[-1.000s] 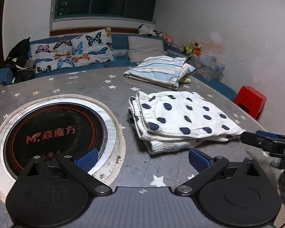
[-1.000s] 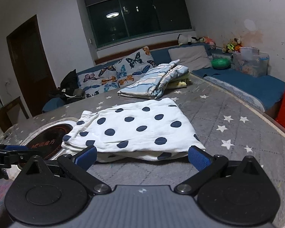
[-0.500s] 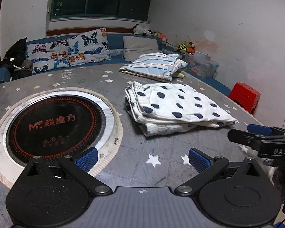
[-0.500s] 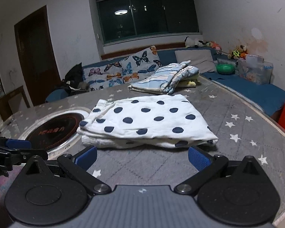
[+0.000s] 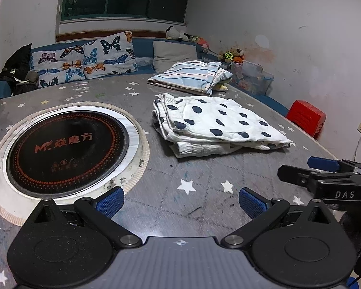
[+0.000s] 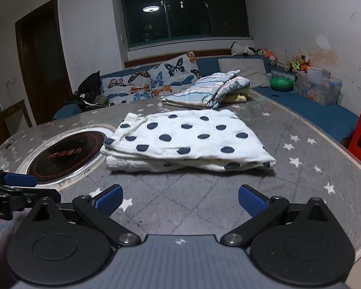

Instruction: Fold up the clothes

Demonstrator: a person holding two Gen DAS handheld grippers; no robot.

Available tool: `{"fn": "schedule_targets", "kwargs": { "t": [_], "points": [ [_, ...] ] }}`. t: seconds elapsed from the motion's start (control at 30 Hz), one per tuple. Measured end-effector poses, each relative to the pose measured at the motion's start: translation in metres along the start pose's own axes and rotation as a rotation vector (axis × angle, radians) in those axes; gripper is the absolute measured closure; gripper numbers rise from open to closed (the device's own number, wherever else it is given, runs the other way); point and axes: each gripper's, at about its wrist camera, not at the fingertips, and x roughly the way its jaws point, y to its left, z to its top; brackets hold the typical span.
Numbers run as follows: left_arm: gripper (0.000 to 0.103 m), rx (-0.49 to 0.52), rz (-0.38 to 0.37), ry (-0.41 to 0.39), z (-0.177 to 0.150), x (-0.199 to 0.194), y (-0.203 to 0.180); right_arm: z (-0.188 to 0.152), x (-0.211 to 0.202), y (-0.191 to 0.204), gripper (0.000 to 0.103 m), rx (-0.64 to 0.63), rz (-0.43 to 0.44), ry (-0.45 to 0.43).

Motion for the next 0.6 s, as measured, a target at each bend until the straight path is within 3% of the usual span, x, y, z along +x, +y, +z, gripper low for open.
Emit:
{"fn": "schedule_targets", "kwargs": {
  "t": [0.6],
  "points": [
    [0.000, 0.026, -0.010, 0.010, -0.016, -0.009, -0.013, -0.010, -0.007, 0.012, 0.000, -0.017, -0.035, 0.010]
  ]
}}
